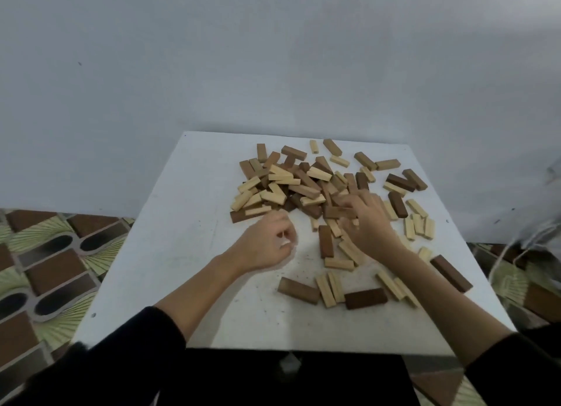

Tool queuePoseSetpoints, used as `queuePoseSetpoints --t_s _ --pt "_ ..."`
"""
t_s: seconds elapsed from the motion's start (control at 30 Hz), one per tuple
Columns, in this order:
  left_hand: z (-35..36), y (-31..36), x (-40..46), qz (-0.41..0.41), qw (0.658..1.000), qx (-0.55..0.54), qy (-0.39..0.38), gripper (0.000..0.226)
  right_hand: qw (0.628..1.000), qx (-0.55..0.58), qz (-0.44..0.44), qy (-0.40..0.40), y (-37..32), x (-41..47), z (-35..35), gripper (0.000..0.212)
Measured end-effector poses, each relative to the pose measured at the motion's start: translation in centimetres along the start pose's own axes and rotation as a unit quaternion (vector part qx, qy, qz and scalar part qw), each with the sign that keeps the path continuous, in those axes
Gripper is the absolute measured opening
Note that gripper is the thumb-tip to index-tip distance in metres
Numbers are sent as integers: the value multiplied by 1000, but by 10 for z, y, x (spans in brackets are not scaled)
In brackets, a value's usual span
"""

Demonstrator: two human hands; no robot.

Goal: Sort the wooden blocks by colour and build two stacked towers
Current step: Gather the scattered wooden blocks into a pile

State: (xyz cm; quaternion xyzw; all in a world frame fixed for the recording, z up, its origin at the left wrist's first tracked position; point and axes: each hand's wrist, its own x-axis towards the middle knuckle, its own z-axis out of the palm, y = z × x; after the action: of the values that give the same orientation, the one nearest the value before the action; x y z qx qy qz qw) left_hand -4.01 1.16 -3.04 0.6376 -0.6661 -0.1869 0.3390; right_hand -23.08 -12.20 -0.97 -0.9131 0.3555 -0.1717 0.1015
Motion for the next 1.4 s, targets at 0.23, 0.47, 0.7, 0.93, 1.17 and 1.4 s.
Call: queuePoseSetpoints --t_s 0.23,0.47,0.7,0.93,1.17,1.4 --pt "7 23 -17 -41 961 53 -267 44 981 -53 149 -115 20 -42 3 61" --pt "4 20 -6 -47 978 80 -188 25 983 -50 141 -107 15 -44 5 74" --pt "21 33 29 40 983 150 -103 25 987 -36 127 -93 15 -38 6 69" --pt "37 39 48 141 933 306 -123 41 985 -70 120 -98 19 -38 7 77" --pt "36 41 59 156 912 345 -156 37 987 -51 115 -97 21 -33 5 75" --pt "32 30 53 137 953 240 -125 29 992 56 106 -37 14 -33 -5 60"
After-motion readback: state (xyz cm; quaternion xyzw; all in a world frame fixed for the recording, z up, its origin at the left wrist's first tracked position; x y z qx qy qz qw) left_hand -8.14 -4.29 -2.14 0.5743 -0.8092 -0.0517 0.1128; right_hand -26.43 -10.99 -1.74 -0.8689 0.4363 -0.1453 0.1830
